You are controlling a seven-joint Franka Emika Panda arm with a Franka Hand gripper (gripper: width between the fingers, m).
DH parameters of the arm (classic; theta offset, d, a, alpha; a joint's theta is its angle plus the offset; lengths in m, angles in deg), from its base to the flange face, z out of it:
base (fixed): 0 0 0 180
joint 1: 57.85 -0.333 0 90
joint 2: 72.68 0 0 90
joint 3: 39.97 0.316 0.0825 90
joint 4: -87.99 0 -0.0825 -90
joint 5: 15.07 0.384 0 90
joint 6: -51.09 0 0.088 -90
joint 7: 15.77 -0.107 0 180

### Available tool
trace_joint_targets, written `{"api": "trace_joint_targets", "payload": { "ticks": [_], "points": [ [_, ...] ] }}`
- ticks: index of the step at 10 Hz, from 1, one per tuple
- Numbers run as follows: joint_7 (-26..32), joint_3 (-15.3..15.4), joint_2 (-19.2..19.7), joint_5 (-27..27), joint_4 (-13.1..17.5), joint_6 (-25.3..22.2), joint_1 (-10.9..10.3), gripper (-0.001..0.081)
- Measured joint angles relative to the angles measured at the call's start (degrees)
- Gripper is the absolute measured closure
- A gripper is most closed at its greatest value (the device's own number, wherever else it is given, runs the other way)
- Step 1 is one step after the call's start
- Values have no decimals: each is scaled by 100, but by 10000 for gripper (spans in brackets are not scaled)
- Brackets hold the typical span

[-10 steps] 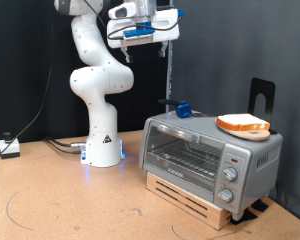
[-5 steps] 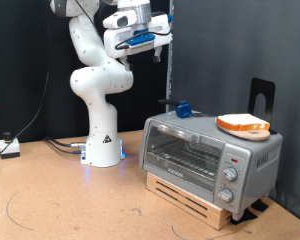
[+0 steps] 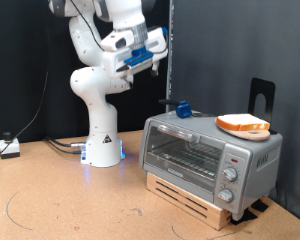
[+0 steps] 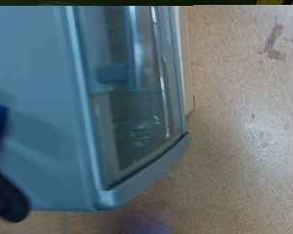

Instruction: Make a piece of toast with the oven

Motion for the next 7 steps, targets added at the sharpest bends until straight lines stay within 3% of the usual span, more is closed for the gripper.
{"api": "trace_joint_targets", "payload": {
  "ticks": [3,5,7],
  "points": [
    [-65,6,311,-64,-367,656,29,-1],
    [-89,30,408,-62,-393,777,45,-1],
    [38,-29,401,402,-526,1285,-16,-1]
  ]
}}
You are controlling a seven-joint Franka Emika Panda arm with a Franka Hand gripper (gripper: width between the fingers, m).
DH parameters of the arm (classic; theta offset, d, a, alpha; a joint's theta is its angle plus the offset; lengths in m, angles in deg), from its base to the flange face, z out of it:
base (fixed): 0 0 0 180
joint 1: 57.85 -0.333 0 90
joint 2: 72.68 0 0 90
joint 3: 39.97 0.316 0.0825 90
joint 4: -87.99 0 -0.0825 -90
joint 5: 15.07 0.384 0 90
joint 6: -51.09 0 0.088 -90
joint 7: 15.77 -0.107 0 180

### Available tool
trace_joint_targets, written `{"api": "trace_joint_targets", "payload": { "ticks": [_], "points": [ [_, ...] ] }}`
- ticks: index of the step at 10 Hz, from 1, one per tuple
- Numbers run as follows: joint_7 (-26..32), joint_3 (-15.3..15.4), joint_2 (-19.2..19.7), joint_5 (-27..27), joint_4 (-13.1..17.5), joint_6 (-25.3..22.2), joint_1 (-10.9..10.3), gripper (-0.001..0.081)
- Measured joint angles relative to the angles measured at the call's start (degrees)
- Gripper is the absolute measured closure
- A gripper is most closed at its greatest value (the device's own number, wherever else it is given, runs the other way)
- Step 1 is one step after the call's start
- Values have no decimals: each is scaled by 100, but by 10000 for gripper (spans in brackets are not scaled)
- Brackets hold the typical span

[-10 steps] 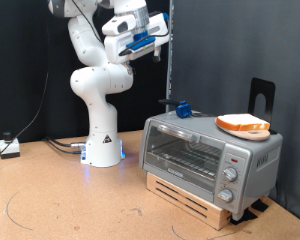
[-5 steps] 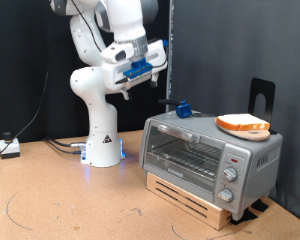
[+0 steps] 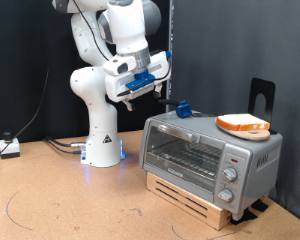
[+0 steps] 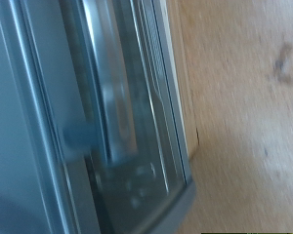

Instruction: Make a piece of toast with the oven

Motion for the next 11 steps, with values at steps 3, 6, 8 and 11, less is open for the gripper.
{"api": "trace_joint_targets", "payload": {
  "ticks": [3,6,8,11],
  "points": [
    [-38,195,86,75,-414,613,-16,-1],
    [-109,490,292,75,-716,1013,-25,-1],
    [-351,728,550,133,-792,1318,-70,-1],
    [-528,915,967,192,-779,1600,-110,-1]
  ]
}}
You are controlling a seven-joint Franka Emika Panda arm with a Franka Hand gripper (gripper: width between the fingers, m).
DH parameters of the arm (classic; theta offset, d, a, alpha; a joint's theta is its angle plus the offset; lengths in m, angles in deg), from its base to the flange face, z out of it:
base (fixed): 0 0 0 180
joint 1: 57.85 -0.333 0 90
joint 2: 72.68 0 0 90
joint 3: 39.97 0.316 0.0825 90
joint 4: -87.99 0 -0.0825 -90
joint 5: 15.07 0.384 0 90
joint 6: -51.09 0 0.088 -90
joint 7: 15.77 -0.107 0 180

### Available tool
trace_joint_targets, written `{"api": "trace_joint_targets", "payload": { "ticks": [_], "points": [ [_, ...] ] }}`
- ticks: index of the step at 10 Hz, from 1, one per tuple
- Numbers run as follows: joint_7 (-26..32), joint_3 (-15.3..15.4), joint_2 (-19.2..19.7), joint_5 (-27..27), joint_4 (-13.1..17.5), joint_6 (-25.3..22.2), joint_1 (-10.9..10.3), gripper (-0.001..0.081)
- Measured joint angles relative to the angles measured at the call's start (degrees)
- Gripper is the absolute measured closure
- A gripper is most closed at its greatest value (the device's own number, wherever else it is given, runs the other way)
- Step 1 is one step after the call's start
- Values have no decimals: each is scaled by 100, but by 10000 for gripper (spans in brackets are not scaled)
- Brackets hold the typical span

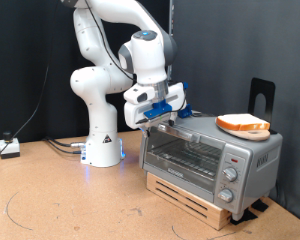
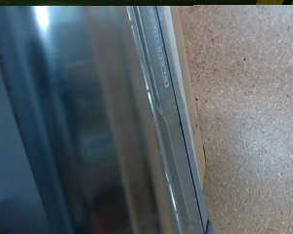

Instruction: Make a piece of toast with the oven

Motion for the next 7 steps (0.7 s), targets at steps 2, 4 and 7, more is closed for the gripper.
{"api": "trace_joint_targets", "payload": {
  "ticks": [2,4,7],
  "points": [
    [-18,-8,39,11,25,0,24,-1],
    [-29,-45,40,13,35,-22,79,-1],
    [-29,-98,38,-12,54,-35,285,-1]
  ]
}}
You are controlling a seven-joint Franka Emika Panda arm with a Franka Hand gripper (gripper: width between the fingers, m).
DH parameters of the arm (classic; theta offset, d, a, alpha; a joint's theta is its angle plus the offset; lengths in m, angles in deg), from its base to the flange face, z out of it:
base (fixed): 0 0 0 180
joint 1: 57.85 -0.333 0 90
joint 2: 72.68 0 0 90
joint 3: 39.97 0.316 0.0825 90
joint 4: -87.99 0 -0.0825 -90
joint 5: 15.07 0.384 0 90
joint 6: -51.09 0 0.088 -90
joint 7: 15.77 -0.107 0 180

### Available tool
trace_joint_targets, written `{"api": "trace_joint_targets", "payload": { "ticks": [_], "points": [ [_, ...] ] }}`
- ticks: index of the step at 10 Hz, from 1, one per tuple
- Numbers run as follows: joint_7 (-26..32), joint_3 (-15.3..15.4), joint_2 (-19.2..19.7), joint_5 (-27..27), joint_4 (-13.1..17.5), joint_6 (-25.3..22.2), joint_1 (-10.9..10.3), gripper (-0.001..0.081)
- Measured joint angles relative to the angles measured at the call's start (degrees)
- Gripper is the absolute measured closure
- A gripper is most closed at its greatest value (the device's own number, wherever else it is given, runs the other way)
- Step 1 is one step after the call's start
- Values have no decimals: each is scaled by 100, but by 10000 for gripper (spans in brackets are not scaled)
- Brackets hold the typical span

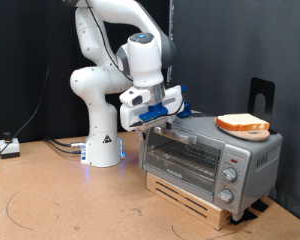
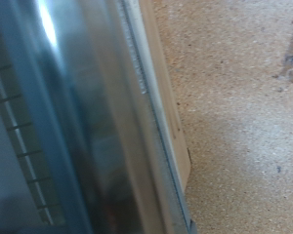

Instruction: Make a piece of toast with the oven

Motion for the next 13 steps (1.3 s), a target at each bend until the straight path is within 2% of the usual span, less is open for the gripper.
{"api": "trace_joint_targets", "payload": {
  "ticks": [7,10,13],
  "points": [
    [-72,-9,133,-220,78,6,604,-1],
    [-226,-5,295,-417,157,68,794,-1],
    [-533,-4,656,-707,254,395,1068,-1]
  ]
}}
